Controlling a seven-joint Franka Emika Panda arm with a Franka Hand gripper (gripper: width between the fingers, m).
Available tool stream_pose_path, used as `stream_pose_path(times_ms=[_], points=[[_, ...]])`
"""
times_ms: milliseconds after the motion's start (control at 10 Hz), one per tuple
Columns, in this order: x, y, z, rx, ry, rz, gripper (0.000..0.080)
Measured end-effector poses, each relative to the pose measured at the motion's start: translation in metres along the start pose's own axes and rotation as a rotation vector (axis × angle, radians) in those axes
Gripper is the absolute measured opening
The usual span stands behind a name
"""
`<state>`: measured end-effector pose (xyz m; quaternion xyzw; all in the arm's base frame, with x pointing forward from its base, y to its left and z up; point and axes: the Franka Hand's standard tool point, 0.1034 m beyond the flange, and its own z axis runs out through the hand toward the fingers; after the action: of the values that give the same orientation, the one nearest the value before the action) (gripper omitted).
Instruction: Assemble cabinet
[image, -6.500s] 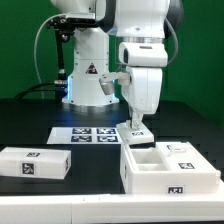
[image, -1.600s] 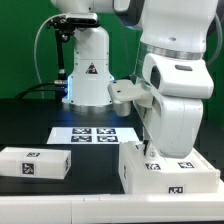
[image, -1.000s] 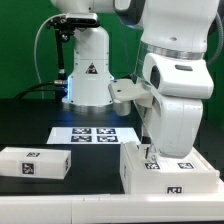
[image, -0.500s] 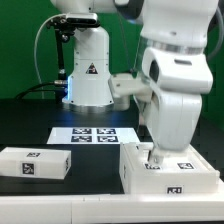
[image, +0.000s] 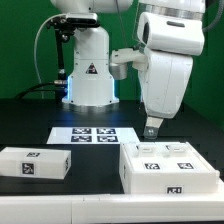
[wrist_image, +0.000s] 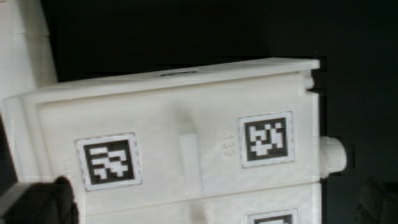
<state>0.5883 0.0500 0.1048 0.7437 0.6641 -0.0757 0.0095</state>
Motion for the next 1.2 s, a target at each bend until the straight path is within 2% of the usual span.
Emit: stream_pose_path(times_ms=[300, 400, 600, 700, 1100, 1200], points=[[-0.001, 0.0, 0.0, -0.002, 0.002, 0.008, 0.0796], [-0.009, -0.004, -0.004, -0.041, 0.018, 0.082, 0.0796], [-0.01, -0.034, -0.005, -0.062, 0.037, 0.305, 0.0796], [-0.011, -0.041, -0.004, -0.078, 0.046, 0.277, 0.0796], [-0.011, -0.042, -0.004, -0.065, 0.062, 0.538, 0.0796], [-0.009, -0.043, -0.002, -0.068, 0.077, 0.633, 0.0796]])
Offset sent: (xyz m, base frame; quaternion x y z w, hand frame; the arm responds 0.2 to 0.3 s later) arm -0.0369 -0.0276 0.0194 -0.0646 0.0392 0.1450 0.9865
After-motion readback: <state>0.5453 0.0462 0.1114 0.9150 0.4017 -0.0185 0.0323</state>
